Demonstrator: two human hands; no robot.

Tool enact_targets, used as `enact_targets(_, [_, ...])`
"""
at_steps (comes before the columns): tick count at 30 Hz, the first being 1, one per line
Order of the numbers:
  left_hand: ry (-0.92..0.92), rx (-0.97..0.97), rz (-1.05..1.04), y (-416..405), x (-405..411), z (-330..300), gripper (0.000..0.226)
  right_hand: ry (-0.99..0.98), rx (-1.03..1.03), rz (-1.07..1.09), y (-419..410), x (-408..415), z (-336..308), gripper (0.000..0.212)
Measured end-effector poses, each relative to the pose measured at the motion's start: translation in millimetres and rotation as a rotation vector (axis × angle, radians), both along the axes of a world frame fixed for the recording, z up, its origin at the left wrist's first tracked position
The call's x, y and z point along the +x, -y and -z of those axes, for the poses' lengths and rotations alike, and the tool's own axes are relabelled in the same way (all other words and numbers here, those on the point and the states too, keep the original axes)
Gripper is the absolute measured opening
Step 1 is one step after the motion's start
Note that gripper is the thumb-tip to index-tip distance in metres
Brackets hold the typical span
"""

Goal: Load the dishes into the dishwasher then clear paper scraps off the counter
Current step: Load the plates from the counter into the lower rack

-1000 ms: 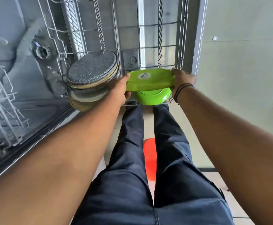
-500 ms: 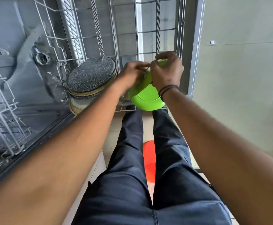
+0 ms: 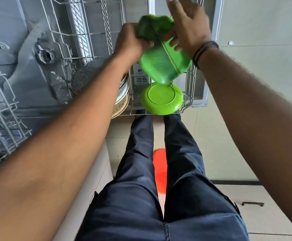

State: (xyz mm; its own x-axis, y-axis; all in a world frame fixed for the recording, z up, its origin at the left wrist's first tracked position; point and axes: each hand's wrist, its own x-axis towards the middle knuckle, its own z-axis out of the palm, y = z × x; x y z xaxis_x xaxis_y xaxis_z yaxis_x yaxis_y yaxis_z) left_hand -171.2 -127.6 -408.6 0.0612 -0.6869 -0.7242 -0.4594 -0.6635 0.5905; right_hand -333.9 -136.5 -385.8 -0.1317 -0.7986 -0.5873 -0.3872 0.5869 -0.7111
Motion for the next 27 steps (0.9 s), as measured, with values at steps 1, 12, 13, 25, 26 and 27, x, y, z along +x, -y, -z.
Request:
enact_targets(1, [-0.083,0.033,-0.169,-2.8,5.1,4.4,0.017,-0.043,-0.025,-0.011,-2.9,-8.9,2.4,0.040])
enact_targets(12, [-0.626,0.289,-0.642,-61.3,29.7,39.9,0.023,-0.563,0.082,-0.687,-26.3,-44.5,24.8,0.030])
enact_targets(13, [-0.635,0.303,-0.648,-63.0,31.8,39.9,0.024,-0.521,0.121,-0.733,-26.4,-48.1,26.5,0.025])
enact_targets(25, [-0.324,0.455,-0.969,-67.2,28.5,42.7,0.036,-0.668,-0.106,-0.885,-97.2,-68.8,36.6,0.032])
enact_targets(26, [-0.280,0.488,-0.876,-67.8,23.0,43.1,0.032,-0.679,-0.110,-0.888,-102.3,-69.1,38.1,0.033])
enact_targets(27, [-0.237,0.522,-0.771,-69.4,16.2,44.1,0.024,-0.690,-0.116,-0.890,-106.2,-68.6,39.3,0.034])
